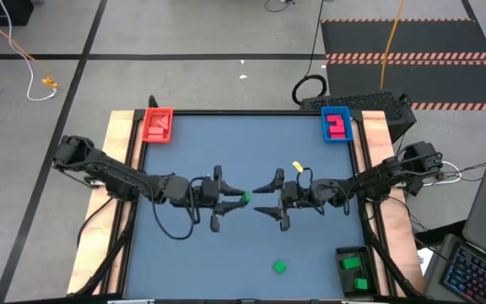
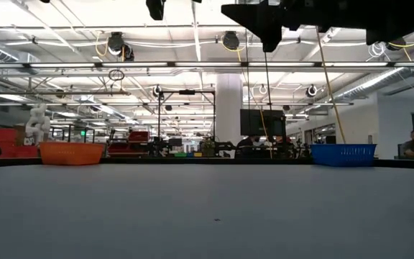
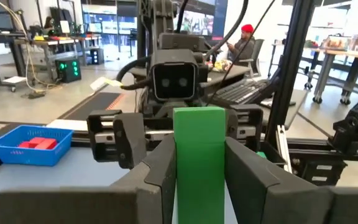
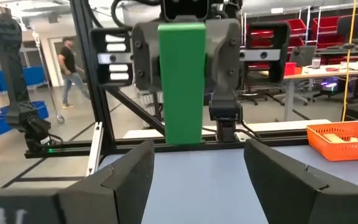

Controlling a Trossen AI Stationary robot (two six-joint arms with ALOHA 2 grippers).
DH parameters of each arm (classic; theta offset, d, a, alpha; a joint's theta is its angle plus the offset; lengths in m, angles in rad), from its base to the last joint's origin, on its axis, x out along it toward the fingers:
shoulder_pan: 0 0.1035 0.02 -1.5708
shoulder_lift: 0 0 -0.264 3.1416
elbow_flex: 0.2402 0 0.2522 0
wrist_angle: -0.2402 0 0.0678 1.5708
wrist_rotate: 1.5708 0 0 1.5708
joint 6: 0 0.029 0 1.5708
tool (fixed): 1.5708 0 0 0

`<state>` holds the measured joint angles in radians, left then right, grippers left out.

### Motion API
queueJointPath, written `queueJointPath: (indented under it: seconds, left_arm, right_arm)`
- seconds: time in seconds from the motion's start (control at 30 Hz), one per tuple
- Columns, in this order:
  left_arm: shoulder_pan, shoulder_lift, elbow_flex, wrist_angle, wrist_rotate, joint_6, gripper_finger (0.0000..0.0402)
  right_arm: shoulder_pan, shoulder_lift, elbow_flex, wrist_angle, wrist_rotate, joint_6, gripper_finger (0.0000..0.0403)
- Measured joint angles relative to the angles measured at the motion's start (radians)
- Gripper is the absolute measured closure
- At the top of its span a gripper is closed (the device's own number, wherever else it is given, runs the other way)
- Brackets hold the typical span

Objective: Sort & place blocks by color
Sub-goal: Put the green block into the black bin

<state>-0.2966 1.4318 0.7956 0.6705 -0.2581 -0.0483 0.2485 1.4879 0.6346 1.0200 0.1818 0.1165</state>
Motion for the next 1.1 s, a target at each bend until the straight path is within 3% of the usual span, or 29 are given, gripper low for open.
queueJointPath:
  seconds: [0.7,1.1]
  left_arm:
    - [-0.006,0.023,0.0,0.07,0.026,0.048,0.0293]
    - [-0.007,0.041,0.0,0.087,0.036,0.046,0.0293]
  right_arm:
    - [0.01,0.088,0.064,0.072,-0.031,0.001,0.0161]
    - [0.009,0.233,0.194,0.076,-0.03,-0.01,0.0161]
